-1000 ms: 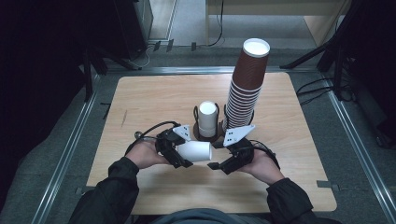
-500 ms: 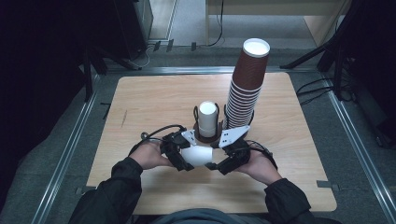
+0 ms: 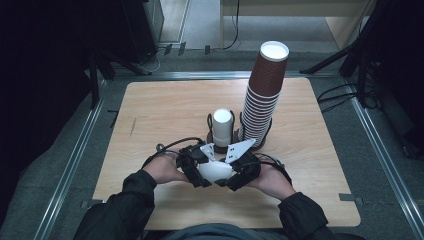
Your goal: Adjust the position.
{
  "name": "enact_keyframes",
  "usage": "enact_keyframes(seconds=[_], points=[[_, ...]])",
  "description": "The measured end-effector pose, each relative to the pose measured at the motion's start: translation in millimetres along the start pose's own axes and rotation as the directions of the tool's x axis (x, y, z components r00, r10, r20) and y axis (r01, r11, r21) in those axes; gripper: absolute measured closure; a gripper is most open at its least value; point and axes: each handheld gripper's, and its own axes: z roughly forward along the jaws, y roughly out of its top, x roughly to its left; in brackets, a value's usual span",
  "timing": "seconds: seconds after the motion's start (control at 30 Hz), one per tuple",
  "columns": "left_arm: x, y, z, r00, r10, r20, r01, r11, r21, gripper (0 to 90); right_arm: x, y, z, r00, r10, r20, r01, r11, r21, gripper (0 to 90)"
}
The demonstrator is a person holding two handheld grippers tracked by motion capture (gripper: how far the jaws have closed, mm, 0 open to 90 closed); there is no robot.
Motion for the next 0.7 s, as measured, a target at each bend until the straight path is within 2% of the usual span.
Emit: enact_keyframes(seconds=[0.17,0.27,0.33,0.4,0.43,0.5,0.67,0.7], points=[[-0.5,-0.1,-0.6,1.0000,0.001,0.003,-0.001,1.0000,-0.003,22.0,1.4,1.4,-1.5,0.9998,-0.018,0.004,0.018,0.9998,0.007,32.4],[-0.7,-0.4,-2.0,1.0000,0.000,0.004,0.000,0.9999,-0.011,21.3,1.8,1.9,-2.6,0.9999,-0.013,-0.010,0.013,0.9999,0.008,32.4],[-0.2,-0.6,-3.4,0.9999,-0.007,0.011,0.007,0.9998,-0.021,20.0,1.1,2.0,-3.8,0.9999,-0.016,-0.003,0.016,0.9999,-0.003,32.3],[0.6,-1.3,-5.2,0.9993,-0.035,0.014,0.035,0.9988,-0.034,13.0,0.6,1.8,-5.8,0.9998,-0.017,-0.004,0.017,0.9998,-0.012,32.3],[1.9,-2.0,-6.8,0.9988,-0.045,0.022,0.046,0.9983,-0.037,12.7,0.6,1.4,-7.2,1.0000,-0.009,-0.004,0.009,0.9999,-0.011,32.2],[3.6,-4.8,-10.5,0.9980,-0.055,0.031,0.057,0.9965,-0.061,11.6,-1.5,0.5,-10.5,0.9999,-0.011,0.005,0.011,0.9996,-0.027,32.2],[7.5,-12.2,-21.4,0.9978,-0.062,0.024,0.064,0.9900,-0.126,11.5,-5.6,-2.5,-18.2,0.9998,-0.005,0.018,0.006,0.9986,-0.052,32.1],[8.0,-13.9,-23.8,0.9970,-0.072,0.029,0.075,0.9858,-0.150,11.5,-6.3,-3.0,-19.5,0.9998,-0.005,0.021,0.006,0.9983,-0.057,32.1]])
